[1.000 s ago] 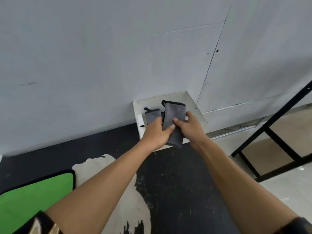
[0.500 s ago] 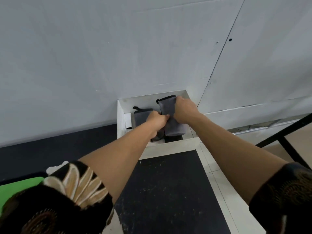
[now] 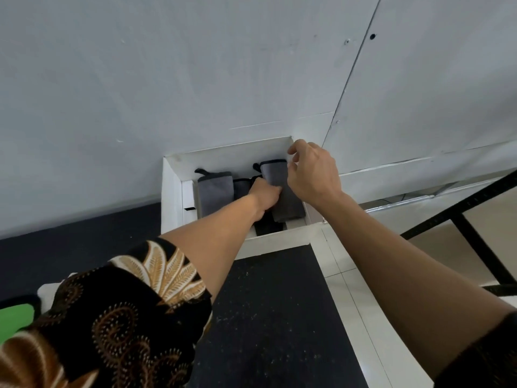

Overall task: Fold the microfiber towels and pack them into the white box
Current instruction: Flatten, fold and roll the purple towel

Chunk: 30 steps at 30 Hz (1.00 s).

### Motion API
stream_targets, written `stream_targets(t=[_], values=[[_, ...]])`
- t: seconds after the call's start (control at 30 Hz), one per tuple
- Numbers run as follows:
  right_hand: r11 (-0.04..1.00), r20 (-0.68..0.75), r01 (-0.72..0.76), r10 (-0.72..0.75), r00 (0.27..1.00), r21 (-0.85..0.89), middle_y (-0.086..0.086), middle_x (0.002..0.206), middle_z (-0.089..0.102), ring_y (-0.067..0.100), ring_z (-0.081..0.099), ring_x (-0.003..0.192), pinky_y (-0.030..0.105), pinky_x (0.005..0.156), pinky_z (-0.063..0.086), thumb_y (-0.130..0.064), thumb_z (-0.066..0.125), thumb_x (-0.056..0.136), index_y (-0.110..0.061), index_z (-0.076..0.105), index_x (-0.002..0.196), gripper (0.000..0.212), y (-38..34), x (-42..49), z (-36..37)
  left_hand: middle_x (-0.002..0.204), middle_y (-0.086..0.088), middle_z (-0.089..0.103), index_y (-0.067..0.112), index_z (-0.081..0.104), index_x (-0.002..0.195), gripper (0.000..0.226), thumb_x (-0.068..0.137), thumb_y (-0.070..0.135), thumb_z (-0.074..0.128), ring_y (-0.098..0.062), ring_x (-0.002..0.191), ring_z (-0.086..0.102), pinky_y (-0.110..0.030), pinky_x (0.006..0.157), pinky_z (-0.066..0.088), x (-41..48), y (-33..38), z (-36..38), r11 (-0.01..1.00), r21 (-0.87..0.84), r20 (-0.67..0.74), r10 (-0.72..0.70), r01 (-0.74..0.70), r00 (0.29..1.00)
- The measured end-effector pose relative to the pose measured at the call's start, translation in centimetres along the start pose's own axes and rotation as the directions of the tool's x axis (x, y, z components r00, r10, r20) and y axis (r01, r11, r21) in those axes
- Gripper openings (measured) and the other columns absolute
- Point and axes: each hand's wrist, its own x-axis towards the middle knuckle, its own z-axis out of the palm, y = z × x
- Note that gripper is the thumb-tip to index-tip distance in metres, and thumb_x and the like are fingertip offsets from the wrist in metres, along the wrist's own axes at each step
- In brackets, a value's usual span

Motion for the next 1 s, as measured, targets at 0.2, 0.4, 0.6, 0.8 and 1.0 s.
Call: stream_targets(t=[0.2, 0.4, 0.6, 0.8, 1.0], values=[[0.999, 0.019, -0.033, 0.033, 0.999, -0.015, 0.005, 0.111, 0.064, 0.025, 0.061, 0.096, 0.031, 0.076, 0.042, -0.019, 0.055, 0.094, -0.014, 0.058, 0.12, 0.027, 0.8, -0.6, -0.3, 0.104, -0.005, 0.067, 0.006, 0.06, 0.109, 0.033, 0.09, 0.033, 0.057, -0.024, 0.091, 0.063, -0.033, 0.07, 0.051, -0.3, 0.7, 0.7, 0.919, 0.392, -0.134, 0.11, -0.049, 0.985], [0.996, 0.075, -0.015, 0.021, 0.997, -0.083, 0.006, 0.11, 0.063, 0.026, 0.06, 0.098, 0.032, 0.075, 0.045, -0.022, 0.056, 0.093, -0.014, 0.058, 0.121, 0.029, 0.4, -1.2, -0.3, 0.111, -0.01, 0.069, 0.007, 0.065, 0.11, 0.043, 0.094, 0.046, 0.055, -0.027, 0.097, 0.065, -0.04, 0.089, 0.055, -0.3, 1.0, 0.3, 0.911, 0.412, -0.128, 0.081, -0.022, 0.988], [0.99, 0.055, -0.02, 0.028, 0.998, -0.138, 0.009, 0.11, 0.062, 0.027, 0.053, 0.105, 0.035, 0.084, 0.048, -0.019, 0.057, 0.093, -0.012, 0.057, 0.119, 0.027, -0.4, -3.0, -0.6, 0.131, -0.011, 0.059, 0.007, 0.048, 0.136, 0.058, 0.096, 0.048, 0.048, -0.03, 0.113, 0.059, -0.035, 0.082, 0.049, -3.5, 2.4, -2.2, 0.683, 0.73, -0.089, 0.131, -0.025, 0.987], [0.983, 0.05, 0.007, 0.002, 0.999, -0.185, 0.006, 0.112, 0.059, 0.029, 0.051, 0.105, 0.04, 0.085, 0.043, -0.03, 0.059, 0.088, -0.017, 0.059, 0.113, 0.029, -5.2, -8.1, 0.7, 0.129, -0.01, 0.055, 0.015, 0.05, 0.131, 0.046, 0.095, 0.042, 0.053, -0.03, 0.118, 0.052, -0.042, 0.09, 0.047, -11.9, 1.1, -6.5, 0.493, 0.852, -0.035, 0.389, -0.177, 0.92], [0.989, 0.064, 0.096, -0.089, 0.994, -0.114, 0.008, 0.124, 0.057, 0.028, 0.053, 0.112, 0.04, 0.097, 0.043, -0.029, 0.065, 0.089, -0.015, 0.058, 0.122, 0.037, -12.1, -14.5, 3.9, 0.151, -0.005, 0.037, 0.021, 0.034, 0.148, 0.056, 0.099, 0.042, 0.049, -0.027, 0.136, 0.036, -0.041, 0.109, 0.03, -21.0, -4.0, -12.6, 0.432, 0.888, -0.099, 0.514, -0.157, 0.852]])
